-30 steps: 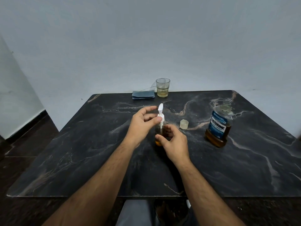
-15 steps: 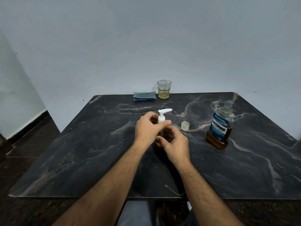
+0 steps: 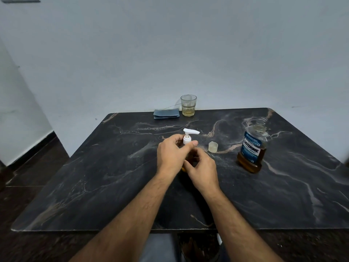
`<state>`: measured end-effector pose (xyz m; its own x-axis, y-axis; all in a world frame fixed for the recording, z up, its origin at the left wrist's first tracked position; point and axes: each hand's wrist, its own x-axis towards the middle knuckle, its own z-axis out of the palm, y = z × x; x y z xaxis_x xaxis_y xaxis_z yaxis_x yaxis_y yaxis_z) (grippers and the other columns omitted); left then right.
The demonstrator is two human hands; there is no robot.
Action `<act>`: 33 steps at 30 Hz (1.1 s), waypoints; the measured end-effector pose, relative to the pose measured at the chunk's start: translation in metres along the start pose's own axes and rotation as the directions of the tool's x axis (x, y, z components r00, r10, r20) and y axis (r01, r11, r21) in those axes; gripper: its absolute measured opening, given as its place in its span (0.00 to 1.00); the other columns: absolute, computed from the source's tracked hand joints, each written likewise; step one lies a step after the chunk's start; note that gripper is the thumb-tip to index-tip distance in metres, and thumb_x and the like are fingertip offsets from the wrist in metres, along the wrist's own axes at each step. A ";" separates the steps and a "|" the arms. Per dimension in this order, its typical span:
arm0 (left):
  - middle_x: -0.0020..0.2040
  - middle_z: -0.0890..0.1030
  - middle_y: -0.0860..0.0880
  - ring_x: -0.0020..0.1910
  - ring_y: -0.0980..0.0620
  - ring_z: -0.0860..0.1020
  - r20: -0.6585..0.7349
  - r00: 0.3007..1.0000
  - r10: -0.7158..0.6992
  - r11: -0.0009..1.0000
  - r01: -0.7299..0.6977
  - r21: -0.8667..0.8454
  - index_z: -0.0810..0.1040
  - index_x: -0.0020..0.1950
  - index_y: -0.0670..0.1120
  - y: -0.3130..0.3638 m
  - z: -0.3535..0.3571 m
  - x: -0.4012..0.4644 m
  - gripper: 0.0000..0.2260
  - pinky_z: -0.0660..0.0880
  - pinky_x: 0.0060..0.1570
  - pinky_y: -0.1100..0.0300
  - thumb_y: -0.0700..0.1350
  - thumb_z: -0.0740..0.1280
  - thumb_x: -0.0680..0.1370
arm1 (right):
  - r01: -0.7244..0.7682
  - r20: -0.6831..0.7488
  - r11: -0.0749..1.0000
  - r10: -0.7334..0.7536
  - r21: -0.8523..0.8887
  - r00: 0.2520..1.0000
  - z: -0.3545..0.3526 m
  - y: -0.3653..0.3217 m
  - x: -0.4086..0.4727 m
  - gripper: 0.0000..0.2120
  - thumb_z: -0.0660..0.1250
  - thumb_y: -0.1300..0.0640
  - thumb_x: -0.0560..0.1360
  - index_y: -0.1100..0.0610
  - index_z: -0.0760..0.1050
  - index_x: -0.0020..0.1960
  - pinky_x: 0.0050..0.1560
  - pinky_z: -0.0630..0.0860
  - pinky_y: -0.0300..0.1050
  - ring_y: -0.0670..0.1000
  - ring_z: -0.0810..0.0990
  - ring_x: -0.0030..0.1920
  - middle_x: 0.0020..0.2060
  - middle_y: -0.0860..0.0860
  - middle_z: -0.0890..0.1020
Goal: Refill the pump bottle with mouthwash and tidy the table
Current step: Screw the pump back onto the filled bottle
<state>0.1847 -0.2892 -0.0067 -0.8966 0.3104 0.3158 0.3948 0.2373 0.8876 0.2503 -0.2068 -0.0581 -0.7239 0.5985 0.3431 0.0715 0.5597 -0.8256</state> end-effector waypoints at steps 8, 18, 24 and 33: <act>0.32 0.82 0.55 0.35 0.59 0.80 -0.023 1.000 0.022 0.989 -0.018 0.145 0.84 0.41 0.52 0.009 0.004 -0.001 0.10 0.75 0.37 0.61 0.58 0.72 0.73 | -0.031 0.007 0.998 0.031 -0.050 0.999 -0.005 -0.005 0.006 0.16 0.77 0.50 0.68 0.52 0.79 0.53 0.52 0.79 0.47 0.46 0.83 0.48 0.46 0.46 0.85; 0.31 0.81 0.55 0.31 0.59 0.75 0.120 0.984 0.135 0.986 -0.146 0.083 0.86 0.45 0.50 -0.004 -0.006 0.015 0.07 0.72 0.35 0.59 0.52 0.73 0.74 | 0.023 0.053 0.998 -0.019 -0.067 0.998 -0.009 -0.005 0.014 0.13 0.77 0.50 0.68 0.53 0.81 0.50 0.48 0.79 0.47 0.47 0.82 0.43 0.41 0.46 0.84; 0.29 0.79 0.62 0.30 0.65 0.75 0.241 0.954 0.178 0.982 -0.187 0.012 0.85 0.44 0.51 -0.008 -0.014 0.025 0.02 0.71 0.36 0.66 0.48 0.74 0.74 | 0.021 0.112 0.998 -0.014 -0.063 0.994 -0.013 -0.002 0.022 0.14 0.78 0.50 0.67 0.53 0.81 0.49 0.47 0.79 0.48 0.46 0.81 0.42 0.38 0.46 0.82; 0.45 0.86 0.55 0.47 0.59 0.83 0.215 0.964 0.157 0.987 -0.160 0.001 0.85 0.53 0.51 -0.008 -0.016 0.014 0.09 0.79 0.53 0.53 0.50 0.74 0.74 | 0.061 0.143 0.992 -0.045 -0.109 0.989 -0.017 -0.005 0.018 0.19 0.78 0.49 0.68 0.51 0.80 0.57 0.51 0.78 0.42 0.45 0.81 0.47 0.46 0.45 0.84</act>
<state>0.1657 -0.3010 -0.0039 -0.7595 0.5341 0.3714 0.5337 0.1849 0.8252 0.2486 -0.1893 -0.0404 -0.8169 0.4850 0.3123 0.1019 0.6541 -0.7495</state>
